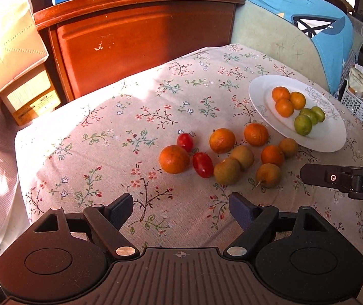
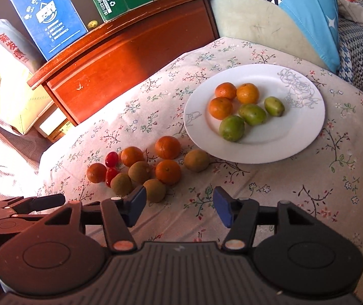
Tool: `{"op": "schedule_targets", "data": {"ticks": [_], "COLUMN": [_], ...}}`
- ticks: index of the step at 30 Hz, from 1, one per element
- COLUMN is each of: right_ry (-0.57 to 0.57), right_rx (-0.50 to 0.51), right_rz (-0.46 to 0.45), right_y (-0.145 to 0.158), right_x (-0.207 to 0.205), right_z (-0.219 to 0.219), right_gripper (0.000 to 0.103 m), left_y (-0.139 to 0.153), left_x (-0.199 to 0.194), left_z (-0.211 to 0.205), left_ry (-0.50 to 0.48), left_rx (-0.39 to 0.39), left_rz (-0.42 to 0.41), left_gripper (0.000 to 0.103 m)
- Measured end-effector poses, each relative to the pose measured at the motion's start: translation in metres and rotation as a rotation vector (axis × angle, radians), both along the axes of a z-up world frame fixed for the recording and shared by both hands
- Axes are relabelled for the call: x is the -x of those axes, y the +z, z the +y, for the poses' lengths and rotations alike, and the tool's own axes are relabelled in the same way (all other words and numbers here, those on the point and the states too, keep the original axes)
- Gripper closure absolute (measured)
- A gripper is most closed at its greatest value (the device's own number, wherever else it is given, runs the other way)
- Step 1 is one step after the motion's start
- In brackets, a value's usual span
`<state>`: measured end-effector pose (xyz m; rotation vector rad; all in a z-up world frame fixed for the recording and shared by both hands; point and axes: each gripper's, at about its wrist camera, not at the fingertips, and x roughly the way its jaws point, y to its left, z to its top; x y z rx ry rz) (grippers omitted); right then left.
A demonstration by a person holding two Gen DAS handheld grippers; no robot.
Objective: Organize fruits
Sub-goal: 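Withdraw both open tools from the plate toward the fruit pile, then grasp a brown round fruit with the right tool while the left tool grasps another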
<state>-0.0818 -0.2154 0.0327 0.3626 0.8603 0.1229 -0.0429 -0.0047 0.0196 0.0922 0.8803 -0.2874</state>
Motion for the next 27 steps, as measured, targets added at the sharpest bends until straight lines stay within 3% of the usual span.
{"op": "schedule_targets", "data": {"ticks": [9,18,27], "right_ry": [0.038,0.061,0.028], "right_rx": [-0.011,-0.009,-0.014], "right_rz": [0.018,0.014,0.021], "right_y": [-0.014,-0.025,-0.014], "right_x": [-0.017,-0.026,-0.013], "right_z": [0.02,0.03,0.014], "right_gripper": [0.059,0.08,0.08], "left_y": [0.001,-0.001,0.0], "left_x": [-0.001,0.002,0.003], "left_z": [0.009,0.001,-0.011], "left_ry": [0.045,-0.012,-0.066], "left_rx": [-0.008,0.004,0.055], "left_rz": [-0.029,-0.051,-0.08], "left_gripper": [0.019,0.021,0.032]}}
